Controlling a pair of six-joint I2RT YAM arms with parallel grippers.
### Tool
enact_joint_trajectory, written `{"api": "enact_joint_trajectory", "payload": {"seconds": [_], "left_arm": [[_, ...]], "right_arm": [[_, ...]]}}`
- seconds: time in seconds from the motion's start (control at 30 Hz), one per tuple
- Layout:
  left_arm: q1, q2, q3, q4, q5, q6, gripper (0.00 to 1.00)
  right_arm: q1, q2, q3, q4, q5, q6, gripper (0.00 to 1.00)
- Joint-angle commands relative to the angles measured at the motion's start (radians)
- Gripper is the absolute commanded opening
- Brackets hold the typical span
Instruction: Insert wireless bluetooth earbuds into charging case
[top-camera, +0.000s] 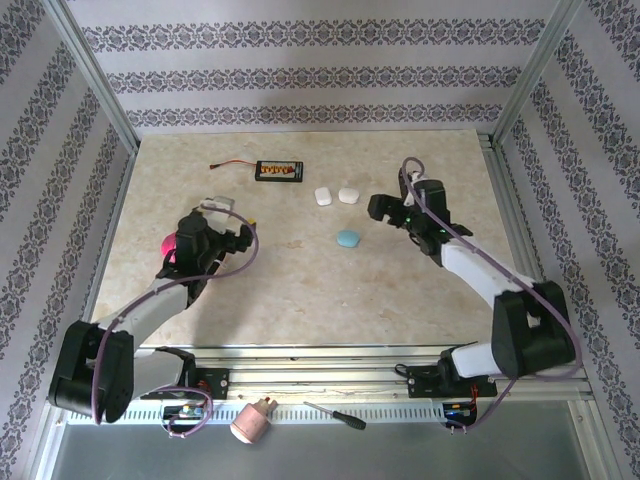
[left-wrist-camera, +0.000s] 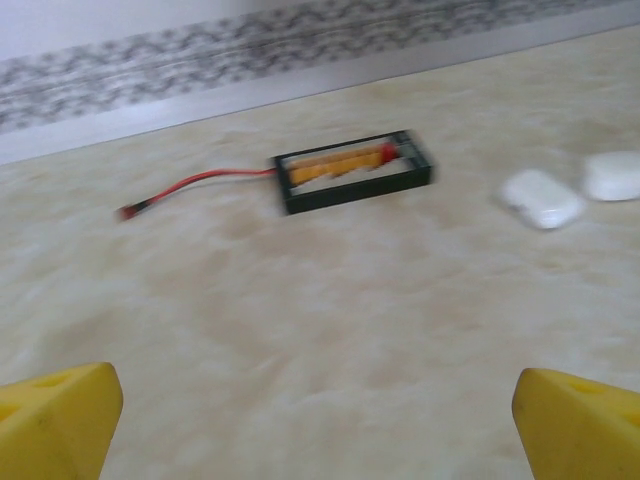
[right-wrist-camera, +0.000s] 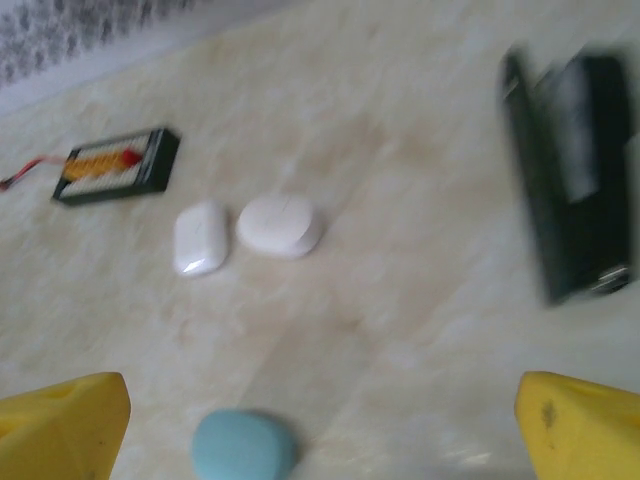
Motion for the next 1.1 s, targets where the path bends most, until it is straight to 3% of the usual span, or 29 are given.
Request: {"api": "enact_joint_trajectory", "payload": {"seconds": [0.0,0.1,0.17,0.23,0.4,0.57,0.63,0.67,0.73,0.9,1.07], "left_arm": [[0.031,-0.021,-0.065,0.065,-0.140,0.014,0.99],[0.063,0.016,-0.126,0.152,-0.146,-0.010,0.99],[0.085,0.065,-0.164,0.259,-0.113,-0.025,0.99],[0.101,0.122,-0.187,0.373,-0.103,-0.035,0.99],[0.153,0.209,-0.163,0.454,-0.049,-0.056,0.99],[0.185,0.381,-0.108,0.525,0.014,-0.086,0.99],[0.188,0.430,-0.075,0.515,0.022,-0.082,0.99],[0.189,0.407,-0.058,0.432,0.019,-0.087,0.99],[0.190,0.433,-0.074,0.519,0.015,-0.083,0.99],[0.188,0.419,-0.078,0.499,-0.026,-0.098,0.99],[0.189,0.424,-0.074,0.501,0.017,-0.080,0.99]], "right_arm": [[-0.023,-0.040,-0.055,0.019,0.233,-0.269,0.98],[-0.045,-0.021,-0.112,0.130,0.327,-0.406,0.98],[-0.070,0.011,-0.169,0.258,0.319,-0.459,0.98],[-0.111,0.040,-0.240,0.421,0.275,-0.430,0.98],[-0.188,0.092,-0.333,0.620,0.090,-0.386,0.98],[-0.220,0.174,-0.443,0.909,0.057,-0.350,0.98],[-0.223,0.164,-0.437,0.878,0.061,-0.346,0.98],[-0.224,0.160,-0.434,0.866,0.060,-0.348,0.98],[-0.224,0.168,-0.436,0.884,0.063,-0.346,0.98],[-0.224,0.166,-0.435,0.878,0.063,-0.348,0.98],[-0.224,0.166,-0.435,0.878,0.063,-0.347,0.98]]}}
